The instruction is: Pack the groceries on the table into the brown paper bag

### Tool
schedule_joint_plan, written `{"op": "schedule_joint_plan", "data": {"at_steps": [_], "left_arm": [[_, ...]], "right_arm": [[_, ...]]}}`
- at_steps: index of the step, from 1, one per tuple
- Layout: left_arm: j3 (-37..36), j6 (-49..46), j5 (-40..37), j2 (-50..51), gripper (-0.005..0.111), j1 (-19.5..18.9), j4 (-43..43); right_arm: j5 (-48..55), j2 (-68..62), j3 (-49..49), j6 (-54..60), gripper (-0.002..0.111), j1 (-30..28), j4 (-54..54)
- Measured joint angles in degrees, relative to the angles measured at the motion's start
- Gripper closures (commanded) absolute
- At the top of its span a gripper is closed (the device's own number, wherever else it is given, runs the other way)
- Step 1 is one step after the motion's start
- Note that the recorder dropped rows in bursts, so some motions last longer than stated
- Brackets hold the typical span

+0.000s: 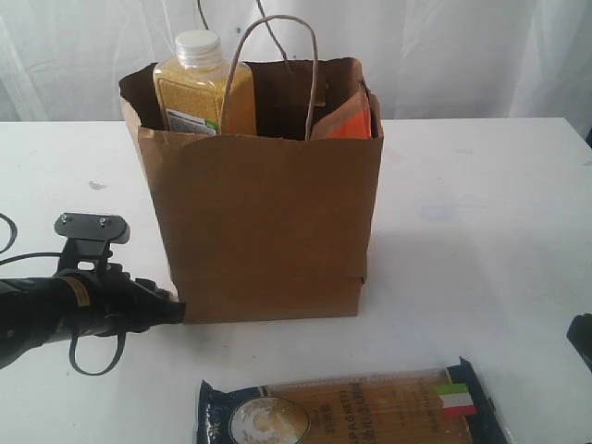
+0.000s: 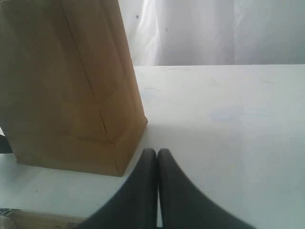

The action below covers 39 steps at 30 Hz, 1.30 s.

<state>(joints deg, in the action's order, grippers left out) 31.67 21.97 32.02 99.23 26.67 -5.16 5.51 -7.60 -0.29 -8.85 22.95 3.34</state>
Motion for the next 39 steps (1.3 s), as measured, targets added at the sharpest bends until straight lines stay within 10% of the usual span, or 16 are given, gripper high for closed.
{"op": "schedule_joint_plan", "data": {"at_steps": [6, 26, 35, 39], "left_arm": [[0.0, -1.0, 0.4, 0.0, 0.039, 0.0, 0.8], [3.3, -2.3, -4.2, 1.1, 0.045, 0.0, 0.3], [3.6, -2.8, -2.7, 2.5, 0.102, 0.0, 0.3], [3.9, -2.8, -4.8, 2.3, 0.107, 0.0, 0.3]], "right_arm": [[0.0, 0.0, 0.0, 0.0, 0.108, 0.0, 0.0], [0.0, 0.0, 0.0, 0.0, 0.108, 0.0, 0.0], [0.0, 0.0, 0.0, 0.0, 0.108, 0.0, 0.0], [0.0, 0.0, 0.0, 0.0, 0.108, 0.0, 0.0]]}}
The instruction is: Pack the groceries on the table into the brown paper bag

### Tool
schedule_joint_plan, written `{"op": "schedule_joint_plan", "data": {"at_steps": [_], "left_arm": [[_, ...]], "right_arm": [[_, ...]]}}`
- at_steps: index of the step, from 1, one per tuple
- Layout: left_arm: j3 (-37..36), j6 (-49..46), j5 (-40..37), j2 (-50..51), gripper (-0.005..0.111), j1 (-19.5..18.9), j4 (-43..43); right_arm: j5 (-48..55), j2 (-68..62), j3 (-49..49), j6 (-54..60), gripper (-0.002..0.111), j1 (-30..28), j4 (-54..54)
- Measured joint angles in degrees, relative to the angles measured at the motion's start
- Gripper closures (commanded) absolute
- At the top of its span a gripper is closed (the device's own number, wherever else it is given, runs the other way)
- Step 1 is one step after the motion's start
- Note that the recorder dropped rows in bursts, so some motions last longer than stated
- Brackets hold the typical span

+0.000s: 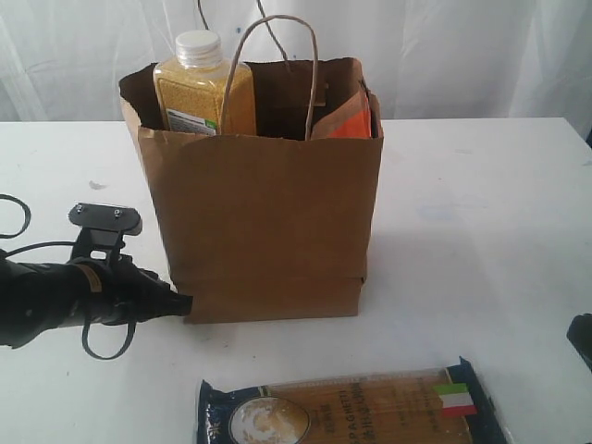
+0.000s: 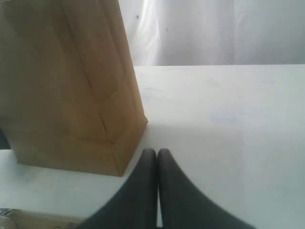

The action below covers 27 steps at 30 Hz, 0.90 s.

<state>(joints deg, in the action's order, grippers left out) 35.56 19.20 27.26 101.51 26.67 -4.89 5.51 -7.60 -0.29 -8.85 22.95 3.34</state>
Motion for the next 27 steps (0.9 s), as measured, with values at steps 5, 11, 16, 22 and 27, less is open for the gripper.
{"op": "schedule_joint_plan", "data": {"at_steps": [5, 11, 16, 22, 27], "left_arm": [[0.2, 0.0, -6.6, -3.3, 0.107, 0.0, 0.0], [-0.3, 0.0, -18.5, -14.9, 0.107, 0.0, 0.0], [0.0, 0.0, -27.3, -28.8, 0.107, 0.0, 0.0], [6.7, 0.1, -35.9, -43.7, 0.107, 0.0, 1.3], [15.5, -5.7, -42.8, -47.3, 0.107, 1.7, 8.9]], "right_arm": [[0.0, 0.0, 0.0, 0.0, 0.108, 0.0, 0.0], [0.0, 0.0, 0.0, 0.0, 0.108, 0.0, 0.0], [0.0, 0.0, 0.0, 0.0, 0.108, 0.0, 0.0], [0.0, 0.0, 0.0, 0.0, 0.108, 0.0, 0.0], [0.0, 0.0, 0.0, 0.0, 0.108, 0.0, 0.0]]}}
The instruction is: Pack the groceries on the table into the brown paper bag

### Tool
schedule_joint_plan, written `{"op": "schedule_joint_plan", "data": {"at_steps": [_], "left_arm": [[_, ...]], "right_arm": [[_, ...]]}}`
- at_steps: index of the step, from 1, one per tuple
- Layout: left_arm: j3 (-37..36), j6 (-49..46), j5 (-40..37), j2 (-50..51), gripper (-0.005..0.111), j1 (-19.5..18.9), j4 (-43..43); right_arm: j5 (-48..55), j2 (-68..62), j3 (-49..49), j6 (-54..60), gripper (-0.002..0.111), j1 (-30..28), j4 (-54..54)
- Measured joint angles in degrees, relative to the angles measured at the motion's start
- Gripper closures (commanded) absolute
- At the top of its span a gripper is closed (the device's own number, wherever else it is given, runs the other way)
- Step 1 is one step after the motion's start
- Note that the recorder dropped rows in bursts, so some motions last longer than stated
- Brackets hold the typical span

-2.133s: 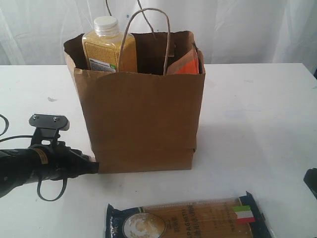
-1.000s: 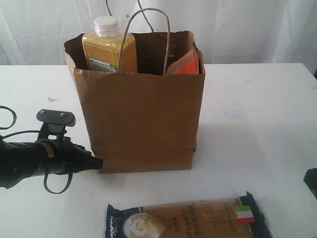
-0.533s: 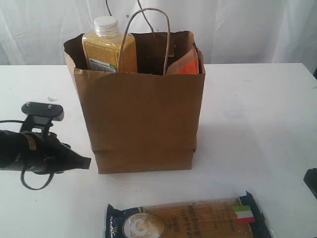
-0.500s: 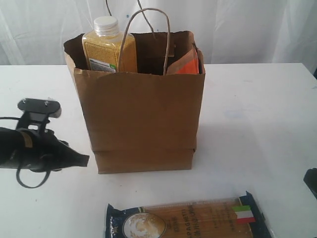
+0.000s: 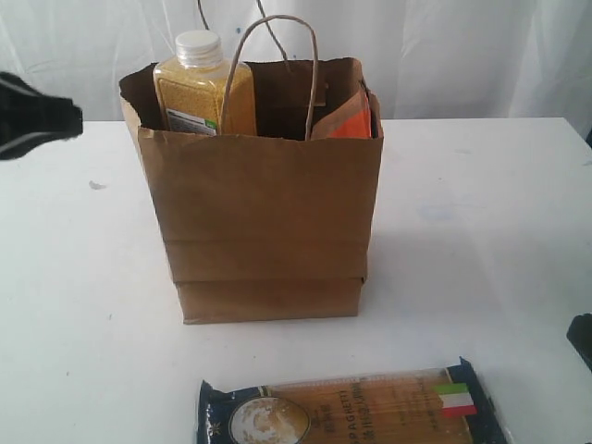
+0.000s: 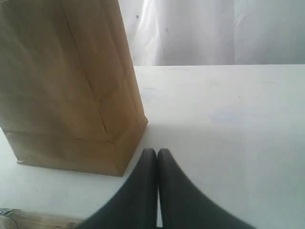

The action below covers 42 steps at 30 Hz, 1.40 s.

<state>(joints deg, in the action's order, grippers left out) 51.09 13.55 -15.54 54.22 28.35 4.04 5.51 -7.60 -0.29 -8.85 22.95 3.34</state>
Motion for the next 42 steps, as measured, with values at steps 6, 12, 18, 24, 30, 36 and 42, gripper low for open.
{"op": "schedule_joint_plan", "data": {"at_steps": [6, 12, 18, 24, 30, 36, 42], "left_arm": [[9.7, -14.7, -3.4, 4.9, 0.107, 5.6, 12.5], [17.3, -19.3, -5.8, 12.8, 0.107, 9.9, 15.9], [22.9, -22.3, -6.3, 19.4, 0.107, 13.4, 17.3], [26.0, -22.6, -6.1, 24.1, 0.107, 13.7, 17.3], [27.8, -22.6, -5.0, 27.9, 0.107, 13.7, 13.7], [28.2, -22.6, -4.3, 30.0, 0.107, 13.7, 11.5], [28.3, -22.6, -4.7, 30.2, 0.089, 13.7, 8.3]], "right_arm": [[0.0, 0.0, 0.0, 0.0, 0.108, 0.0, 0.0], [0.0, 0.0, 0.0, 0.0, 0.108, 0.0, 0.0], [0.0, 0.0, 0.0, 0.0, 0.108, 0.0, 0.0], [0.0, 0.0, 0.0, 0.0, 0.108, 0.0, 0.0], [0.0, 0.0, 0.0, 0.0, 0.108, 0.0, 0.0], [0.0, 0.0, 0.0, 0.0, 0.108, 0.0, 0.0], [0.0, 0.0, 0.0, 0.0, 0.108, 0.0, 0.0]]}}
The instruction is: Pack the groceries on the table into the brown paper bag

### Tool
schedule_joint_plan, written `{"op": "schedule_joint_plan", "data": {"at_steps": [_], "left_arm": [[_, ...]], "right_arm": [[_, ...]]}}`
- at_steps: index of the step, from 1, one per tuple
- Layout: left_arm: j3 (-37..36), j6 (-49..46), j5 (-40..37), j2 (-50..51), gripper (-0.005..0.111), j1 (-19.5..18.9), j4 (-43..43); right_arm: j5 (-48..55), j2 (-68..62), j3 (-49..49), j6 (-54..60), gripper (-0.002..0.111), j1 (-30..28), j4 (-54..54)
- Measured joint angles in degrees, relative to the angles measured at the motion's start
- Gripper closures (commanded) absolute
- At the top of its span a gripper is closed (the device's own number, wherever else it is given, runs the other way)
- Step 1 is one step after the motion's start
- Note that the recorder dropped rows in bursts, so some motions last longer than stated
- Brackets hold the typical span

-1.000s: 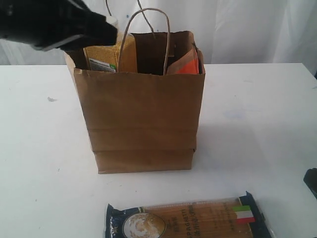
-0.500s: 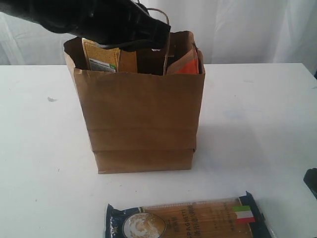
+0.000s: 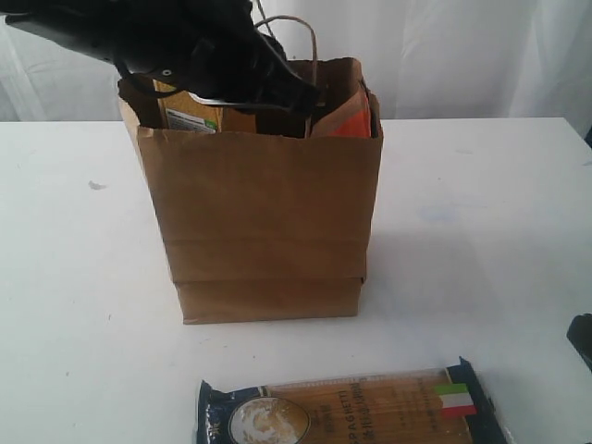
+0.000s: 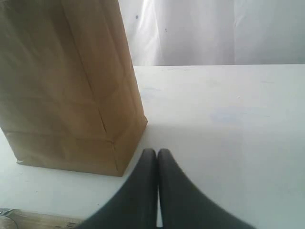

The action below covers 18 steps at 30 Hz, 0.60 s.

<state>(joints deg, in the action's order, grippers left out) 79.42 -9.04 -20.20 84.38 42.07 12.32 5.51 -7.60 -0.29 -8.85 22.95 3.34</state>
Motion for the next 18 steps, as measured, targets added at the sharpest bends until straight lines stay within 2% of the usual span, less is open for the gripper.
{"op": "schedule_joint_plan", "data": {"at_steps": [2, 4, 6, 7, 9, 12, 15, 17, 18], "left_arm": [[0.0, 0.0, -0.5, 0.0, 0.071, 0.0, -0.2], [0.0, 0.0, -0.8, 0.0, 0.046, 0.0, -0.3], [0.0, 0.0, -1.0, 0.0, 0.035, 0.0, -0.3], [0.0, 0.0, -1.0, 0.0, 0.034, 0.0, -0.3], [0.0, 0.2, -1.1, 0.0, 0.037, 0.0, -0.3], [0.0, 0.8, -1.5, 0.0, 0.048, 0.0, -0.3], [0.0, 1.2, -1.9, -1.6, 0.072, 0.0, 0.1], [0.0, 1.3, -2.3, -4.4, 0.085, 0.0, 0.9], [0.0, 1.3, -3.4, -6.3, 0.088, 0.0, 2.1]], "right_arm": [[0.0, 0.0, 0.0, 0.0, 0.108, 0.0, 0.0], [0.0, 0.0, 0.0, 0.0, 0.108, 0.0, 0.0], [0.0, 0.0, 0.0, 0.0, 0.108, 0.0, 0.0], [0.0, 0.0, 0.0, 0.0, 0.108, 0.0, 0.0], [0.0, 0.0, 0.0, 0.0, 0.108, 0.0, 0.0], [0.0, 0.0, 0.0, 0.0, 0.108, 0.0, 0.0], [0.0, 0.0, 0.0, 0.0, 0.108, 0.0, -0.1], [0.0, 0.0, 0.0, 0.0, 0.108, 0.0, -0.1], [0.0, 0.0, 0.0, 0.0, 0.108, 0.0, -0.1]]}}
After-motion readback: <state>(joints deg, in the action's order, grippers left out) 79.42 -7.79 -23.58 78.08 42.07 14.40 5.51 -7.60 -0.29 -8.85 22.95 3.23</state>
